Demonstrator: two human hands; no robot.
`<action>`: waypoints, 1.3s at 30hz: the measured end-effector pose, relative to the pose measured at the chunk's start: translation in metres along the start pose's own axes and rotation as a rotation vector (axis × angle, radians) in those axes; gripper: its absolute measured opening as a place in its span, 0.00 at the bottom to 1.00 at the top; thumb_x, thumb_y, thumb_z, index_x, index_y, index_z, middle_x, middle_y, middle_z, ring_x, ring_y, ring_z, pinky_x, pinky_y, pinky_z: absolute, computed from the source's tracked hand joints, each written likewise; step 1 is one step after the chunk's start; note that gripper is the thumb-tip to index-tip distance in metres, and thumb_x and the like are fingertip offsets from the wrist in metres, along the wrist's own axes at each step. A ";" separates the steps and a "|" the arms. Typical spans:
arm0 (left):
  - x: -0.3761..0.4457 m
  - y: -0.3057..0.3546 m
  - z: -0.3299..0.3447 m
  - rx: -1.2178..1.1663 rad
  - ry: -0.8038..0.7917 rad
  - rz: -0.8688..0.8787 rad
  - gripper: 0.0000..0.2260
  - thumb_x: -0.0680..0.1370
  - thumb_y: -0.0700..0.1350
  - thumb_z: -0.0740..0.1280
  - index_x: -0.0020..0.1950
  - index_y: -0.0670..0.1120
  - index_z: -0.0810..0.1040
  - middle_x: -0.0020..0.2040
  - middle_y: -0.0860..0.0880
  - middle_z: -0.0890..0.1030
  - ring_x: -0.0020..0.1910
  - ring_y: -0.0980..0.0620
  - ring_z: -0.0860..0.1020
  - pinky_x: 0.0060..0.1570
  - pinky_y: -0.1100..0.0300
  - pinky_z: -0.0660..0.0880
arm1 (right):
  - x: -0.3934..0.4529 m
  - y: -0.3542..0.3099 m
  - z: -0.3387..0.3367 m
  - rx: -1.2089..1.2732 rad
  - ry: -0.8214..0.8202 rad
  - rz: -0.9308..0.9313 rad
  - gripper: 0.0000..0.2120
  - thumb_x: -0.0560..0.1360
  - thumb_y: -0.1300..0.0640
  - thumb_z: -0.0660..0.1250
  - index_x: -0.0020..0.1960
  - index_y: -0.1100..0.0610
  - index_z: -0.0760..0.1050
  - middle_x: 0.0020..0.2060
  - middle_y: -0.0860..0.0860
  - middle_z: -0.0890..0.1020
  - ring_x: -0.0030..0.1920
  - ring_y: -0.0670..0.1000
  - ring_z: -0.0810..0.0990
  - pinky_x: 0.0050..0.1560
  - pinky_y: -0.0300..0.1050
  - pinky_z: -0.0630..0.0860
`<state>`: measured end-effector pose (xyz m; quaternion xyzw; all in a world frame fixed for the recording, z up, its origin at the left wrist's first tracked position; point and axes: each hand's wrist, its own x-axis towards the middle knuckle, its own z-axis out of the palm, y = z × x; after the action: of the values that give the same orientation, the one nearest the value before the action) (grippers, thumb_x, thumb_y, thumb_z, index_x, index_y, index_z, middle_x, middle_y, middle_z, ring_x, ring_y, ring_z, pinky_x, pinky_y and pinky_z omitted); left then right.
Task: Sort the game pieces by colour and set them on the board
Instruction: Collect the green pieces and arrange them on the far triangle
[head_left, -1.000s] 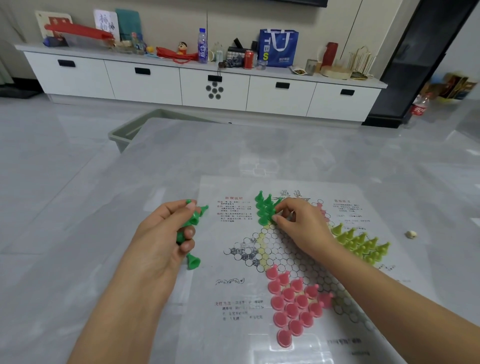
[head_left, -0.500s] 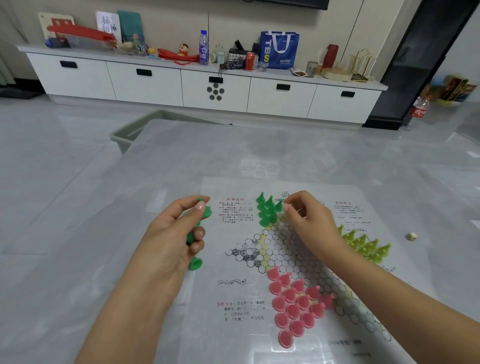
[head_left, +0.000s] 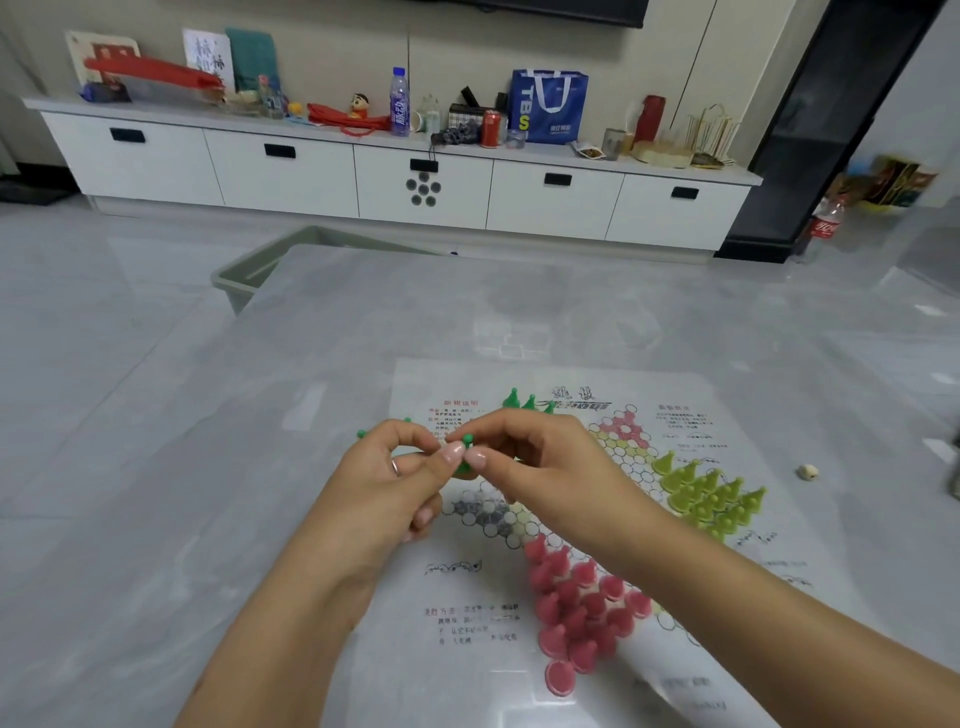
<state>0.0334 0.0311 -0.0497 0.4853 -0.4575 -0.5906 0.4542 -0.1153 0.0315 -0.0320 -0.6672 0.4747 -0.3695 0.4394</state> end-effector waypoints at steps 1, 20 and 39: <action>0.000 0.000 0.001 0.012 -0.003 0.001 0.05 0.75 0.42 0.66 0.43 0.44 0.70 0.18 0.54 0.71 0.17 0.59 0.62 0.17 0.71 0.59 | 0.000 0.001 -0.001 0.002 0.000 0.010 0.05 0.74 0.61 0.66 0.48 0.55 0.79 0.38 0.53 0.80 0.41 0.48 0.78 0.37 0.34 0.72; 0.010 -0.008 -0.004 0.039 0.180 -0.056 0.16 0.72 0.26 0.52 0.42 0.45 0.71 0.41 0.48 0.75 0.37 0.53 0.70 0.37 0.62 0.67 | 0.029 0.074 -0.065 -0.633 0.282 0.227 0.05 0.74 0.60 0.65 0.49 0.56 0.78 0.41 0.49 0.80 0.40 0.48 0.78 0.46 0.39 0.74; 0.008 -0.005 -0.005 0.040 0.151 -0.032 0.15 0.73 0.27 0.53 0.43 0.45 0.72 0.40 0.48 0.76 0.36 0.54 0.72 0.36 0.64 0.68 | 0.035 0.081 -0.054 -0.740 0.323 0.125 0.06 0.74 0.58 0.66 0.50 0.58 0.78 0.39 0.48 0.77 0.39 0.46 0.74 0.43 0.38 0.70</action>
<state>0.0373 0.0236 -0.0569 0.5448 -0.4258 -0.5503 0.4680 -0.1802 -0.0280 -0.0865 -0.6835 0.6782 -0.2461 0.1111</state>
